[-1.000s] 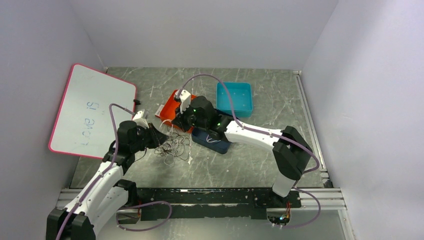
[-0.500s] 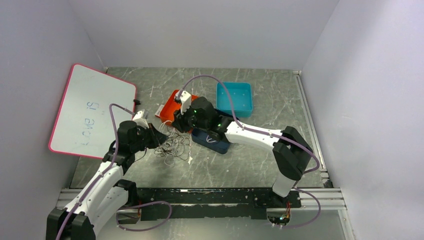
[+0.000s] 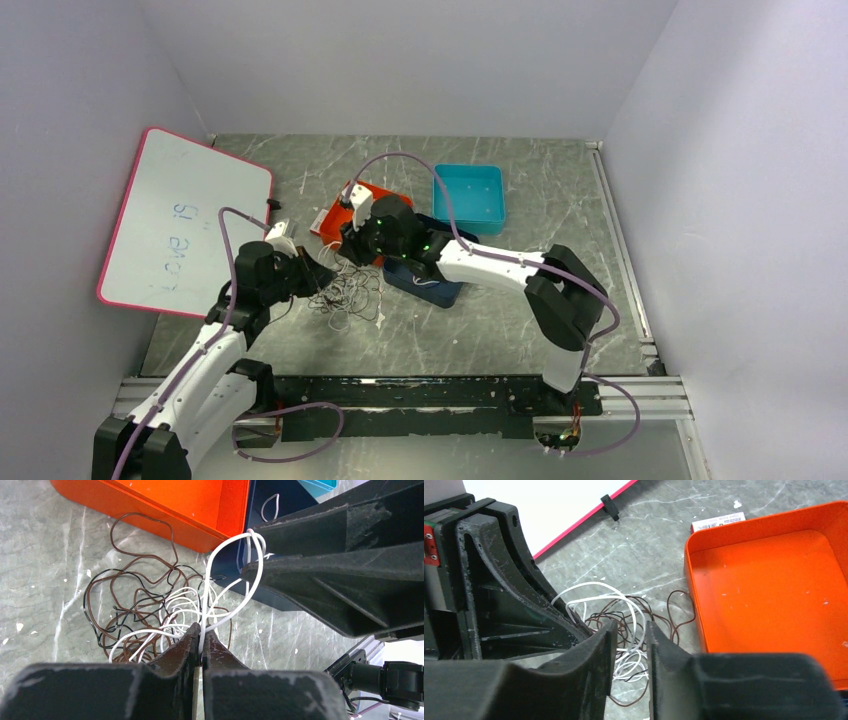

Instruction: Untangle the cables

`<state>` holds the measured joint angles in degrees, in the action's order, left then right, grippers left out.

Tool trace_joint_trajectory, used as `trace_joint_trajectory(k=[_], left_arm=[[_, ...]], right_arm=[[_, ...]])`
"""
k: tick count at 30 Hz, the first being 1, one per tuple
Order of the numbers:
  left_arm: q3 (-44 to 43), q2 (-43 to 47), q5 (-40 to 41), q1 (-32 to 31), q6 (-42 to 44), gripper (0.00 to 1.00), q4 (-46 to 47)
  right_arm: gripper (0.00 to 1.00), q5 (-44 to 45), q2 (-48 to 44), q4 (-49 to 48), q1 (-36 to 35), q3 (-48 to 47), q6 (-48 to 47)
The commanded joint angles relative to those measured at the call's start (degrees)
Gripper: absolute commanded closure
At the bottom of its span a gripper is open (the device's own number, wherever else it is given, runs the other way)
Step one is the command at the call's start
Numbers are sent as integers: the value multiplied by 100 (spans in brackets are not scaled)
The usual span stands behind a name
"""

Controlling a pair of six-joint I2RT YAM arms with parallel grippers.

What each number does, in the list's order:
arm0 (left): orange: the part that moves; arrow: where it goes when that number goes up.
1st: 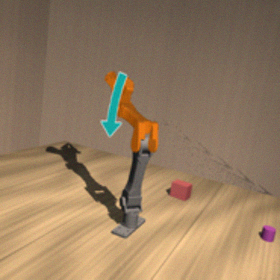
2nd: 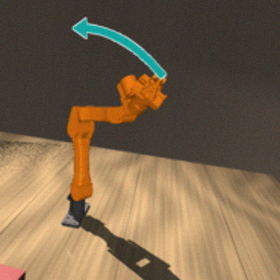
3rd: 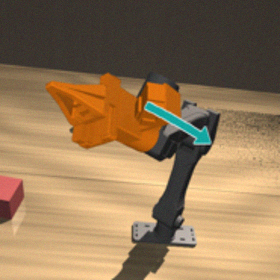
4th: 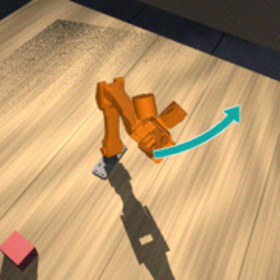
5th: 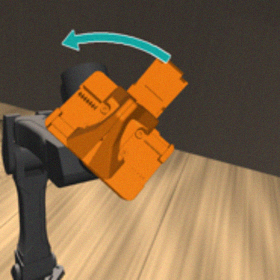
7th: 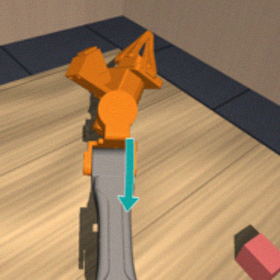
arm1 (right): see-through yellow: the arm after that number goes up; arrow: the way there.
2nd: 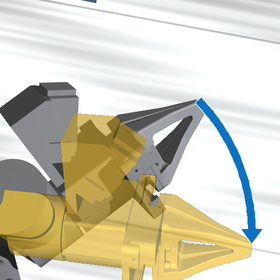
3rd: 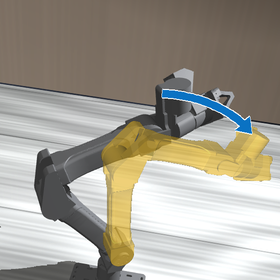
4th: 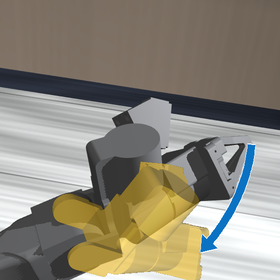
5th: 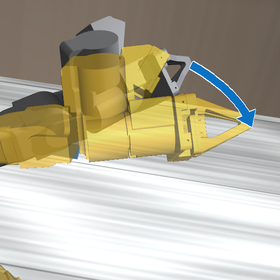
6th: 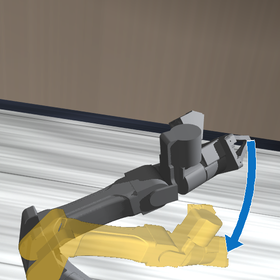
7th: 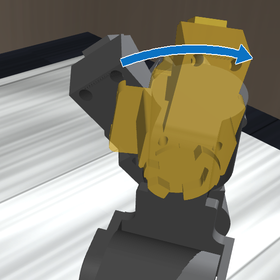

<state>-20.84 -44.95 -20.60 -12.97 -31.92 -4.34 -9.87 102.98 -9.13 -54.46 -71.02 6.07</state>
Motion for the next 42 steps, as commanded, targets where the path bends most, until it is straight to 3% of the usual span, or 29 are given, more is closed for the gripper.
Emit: trace_joint_trajectory(k=[1,4,7,24,32,36,42], left_arm=[[-92,12,7,-38,32,93,52],[-103,15,103,-39,22,93,-24],[-135,4,287,-39,-34,93,-149],[-129,-156,732,-29,-160,90,-387],[-164,-196,834,-32,-167,61,-458],[-149,-214,863,-30,-173,56,-465],[-118,-335,876,-37,-203,57,-404]], right_arm=[[75,74,83,-36,-29,-237,-57],[91,127,0,-25,-31,-200,-27],[100,271,-208,5,-38,-91,-18],[100,1644,-1677,1077,-31,-175,-484],[100,1974,-2022,1374,-32,-459,-554],[100,1978,-2167,1494,-34,-676,-529],[100,1759,-2433,1548,-34,-976,-476]])
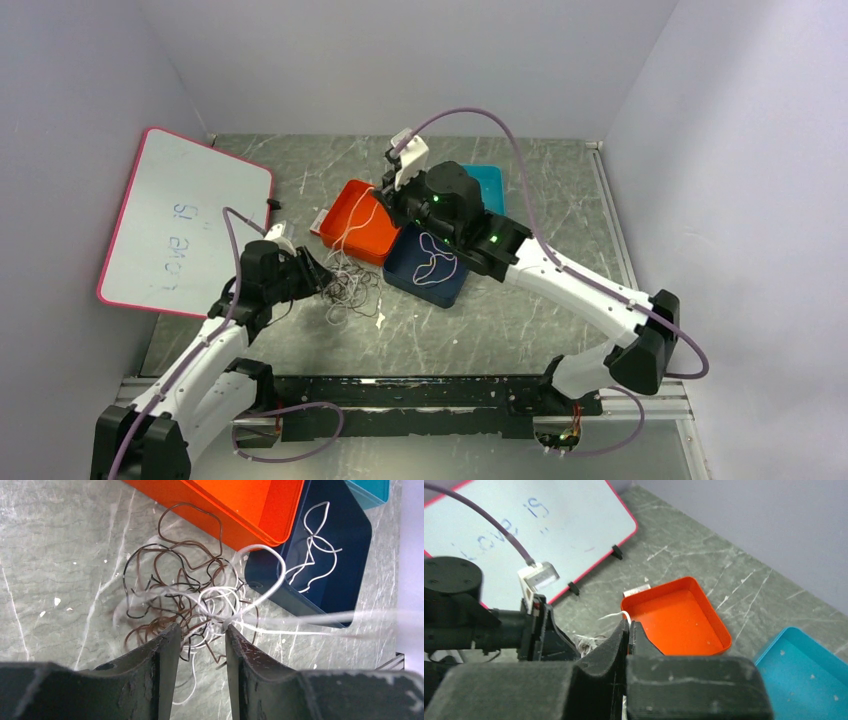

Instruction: Untangle the cables

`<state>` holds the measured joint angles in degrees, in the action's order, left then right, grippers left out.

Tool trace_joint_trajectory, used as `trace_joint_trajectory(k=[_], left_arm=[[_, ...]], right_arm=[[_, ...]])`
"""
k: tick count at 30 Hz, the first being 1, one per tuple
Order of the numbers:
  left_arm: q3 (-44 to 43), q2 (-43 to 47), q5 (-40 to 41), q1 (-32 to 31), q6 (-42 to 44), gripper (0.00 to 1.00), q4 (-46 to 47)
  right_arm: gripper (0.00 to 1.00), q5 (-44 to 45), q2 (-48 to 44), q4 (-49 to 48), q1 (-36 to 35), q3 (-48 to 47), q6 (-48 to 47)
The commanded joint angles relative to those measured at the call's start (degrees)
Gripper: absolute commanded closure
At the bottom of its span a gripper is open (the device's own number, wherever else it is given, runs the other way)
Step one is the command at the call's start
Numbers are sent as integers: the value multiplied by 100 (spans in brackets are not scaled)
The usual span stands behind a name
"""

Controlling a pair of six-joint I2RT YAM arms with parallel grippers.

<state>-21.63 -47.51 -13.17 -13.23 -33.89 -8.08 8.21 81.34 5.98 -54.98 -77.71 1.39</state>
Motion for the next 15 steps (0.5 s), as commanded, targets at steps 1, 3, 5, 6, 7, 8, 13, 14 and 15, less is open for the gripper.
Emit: trace_joint_trajectory(k=[1,3,5,6,7,8,13,14,15], left_arm=[[-36,-109,131,-5,-4,57,-15],[-14,-151,124,-4,-14,58,25],[9,-194,118,-4,-30,58,65],[17,-205,113,-8,-44,58,93],[41,-218,112,-11,-43,58,112],[50,-235,108,-9,-40,58,121],[104,-306,121,-4,-31,58,199],[121,-330,123,-5,-40,58,219],[141,-348,115,-4,-42,58,248]], right_arm=[[100,-77,-309,43,22,-363,1],[100,-122,-389,52,23,-483,2],[100,-154,-469,37,22,-592,2],[100,-184,-504,35,19,-650,2],[100,-210,-531,35,18,-715,-10],[100,-239,-561,21,22,-779,-15],[100,-398,-734,-131,22,-1004,-7],[100,-437,-748,-132,21,-1074,1],[100,-468,-765,-136,22,-1125,2]])
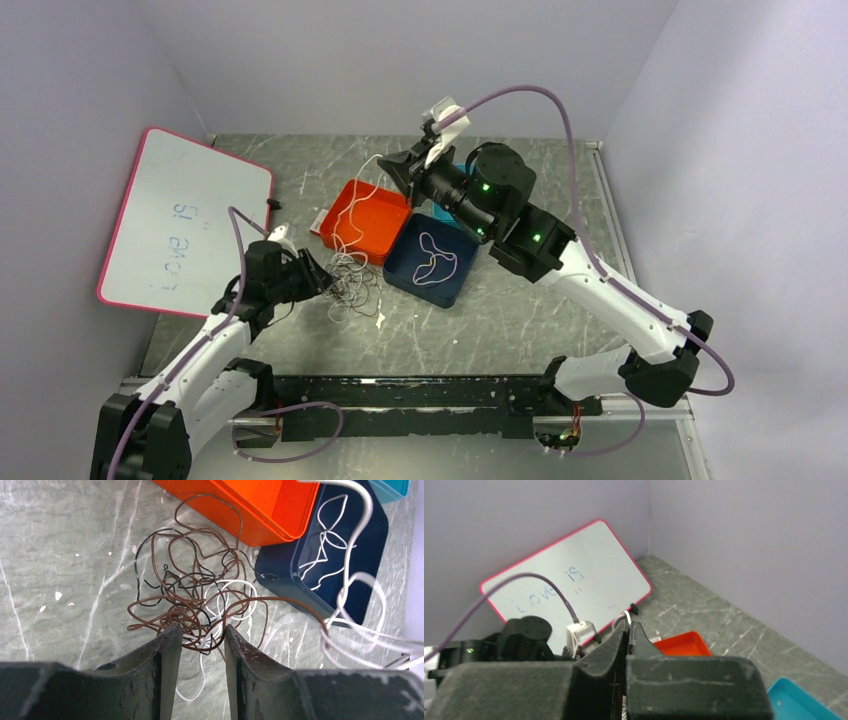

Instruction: Untangle the cables

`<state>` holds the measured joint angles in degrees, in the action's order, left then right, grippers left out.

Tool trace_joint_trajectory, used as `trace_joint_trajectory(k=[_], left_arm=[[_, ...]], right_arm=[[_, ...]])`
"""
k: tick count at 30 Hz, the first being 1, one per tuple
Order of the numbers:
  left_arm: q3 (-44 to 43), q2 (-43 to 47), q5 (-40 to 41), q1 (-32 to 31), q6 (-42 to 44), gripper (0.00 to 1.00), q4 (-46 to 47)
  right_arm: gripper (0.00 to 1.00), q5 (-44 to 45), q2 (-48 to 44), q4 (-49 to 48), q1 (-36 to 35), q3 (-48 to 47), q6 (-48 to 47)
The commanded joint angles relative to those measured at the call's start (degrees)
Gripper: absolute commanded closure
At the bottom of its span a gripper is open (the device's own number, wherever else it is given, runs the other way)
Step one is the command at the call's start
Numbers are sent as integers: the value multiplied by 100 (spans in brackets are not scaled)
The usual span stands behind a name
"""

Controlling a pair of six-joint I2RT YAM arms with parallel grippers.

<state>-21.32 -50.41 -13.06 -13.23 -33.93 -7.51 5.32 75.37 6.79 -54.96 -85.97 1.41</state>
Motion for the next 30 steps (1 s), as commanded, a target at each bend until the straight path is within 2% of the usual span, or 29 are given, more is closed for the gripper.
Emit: trace_joint_trajectory(k=[1,8,19,30], left_arm=[[124,-74,102,-4,-35,58,215],[194,-166,83,-3,-31,58,339],[226,-141,118,-4,-38,59,343],[222,-122,111,-4,-34,51,344]], right_arm=[[100,-205,-199,-236,20,-347,6],[100,-428,-262,-188,20,-644,36],[100,-129,-439,-162,20,-700,-23],[100,372,-473,32,20,-653,8]])
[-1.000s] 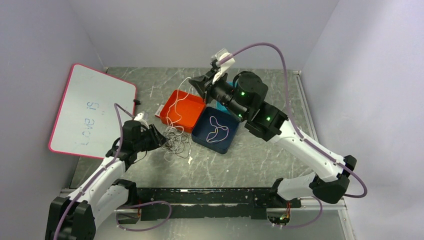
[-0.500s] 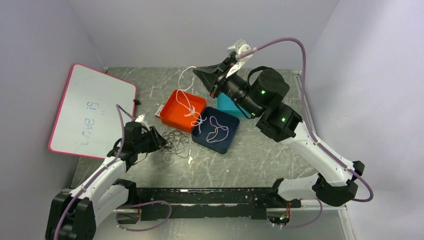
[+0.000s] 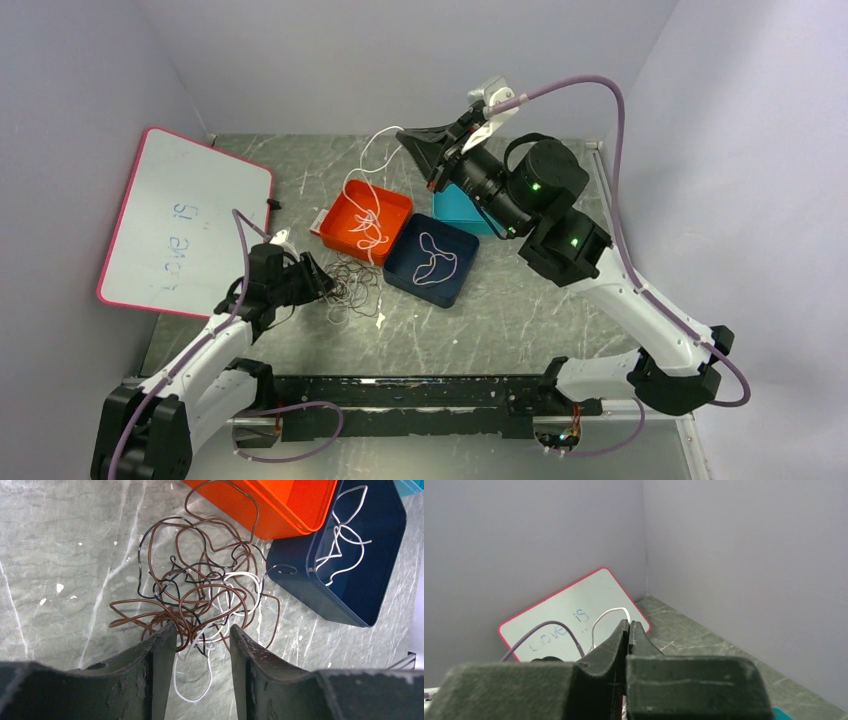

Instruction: Untangle the cables

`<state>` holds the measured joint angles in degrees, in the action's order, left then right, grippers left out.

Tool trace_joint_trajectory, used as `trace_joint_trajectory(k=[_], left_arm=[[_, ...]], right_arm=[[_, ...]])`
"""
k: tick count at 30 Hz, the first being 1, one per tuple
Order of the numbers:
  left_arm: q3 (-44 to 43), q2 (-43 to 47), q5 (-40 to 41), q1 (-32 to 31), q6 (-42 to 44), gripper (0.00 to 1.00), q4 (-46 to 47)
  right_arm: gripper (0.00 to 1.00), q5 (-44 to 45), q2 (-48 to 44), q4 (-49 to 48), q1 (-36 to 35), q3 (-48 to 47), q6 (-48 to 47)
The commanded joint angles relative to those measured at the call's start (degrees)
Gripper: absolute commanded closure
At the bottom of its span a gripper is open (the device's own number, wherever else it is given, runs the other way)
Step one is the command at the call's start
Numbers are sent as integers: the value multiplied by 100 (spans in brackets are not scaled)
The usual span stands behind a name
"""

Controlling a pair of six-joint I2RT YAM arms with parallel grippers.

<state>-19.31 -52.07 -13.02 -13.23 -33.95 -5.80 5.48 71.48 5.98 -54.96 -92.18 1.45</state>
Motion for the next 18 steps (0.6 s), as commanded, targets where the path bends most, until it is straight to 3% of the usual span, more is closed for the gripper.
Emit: trace_joint_trajectory(k=[1,8,18], left_arm=[[28,52,100,-5,-44,52,182],[-5,78,117,-4,-61,56,127],[-63,159,162,-4,-45,55,7]], right_arm=[[100,507,-50,200,20,-63,15],[100,1535,267,903,172,-231,286],[100,1537,234,1454,748,69,736]])
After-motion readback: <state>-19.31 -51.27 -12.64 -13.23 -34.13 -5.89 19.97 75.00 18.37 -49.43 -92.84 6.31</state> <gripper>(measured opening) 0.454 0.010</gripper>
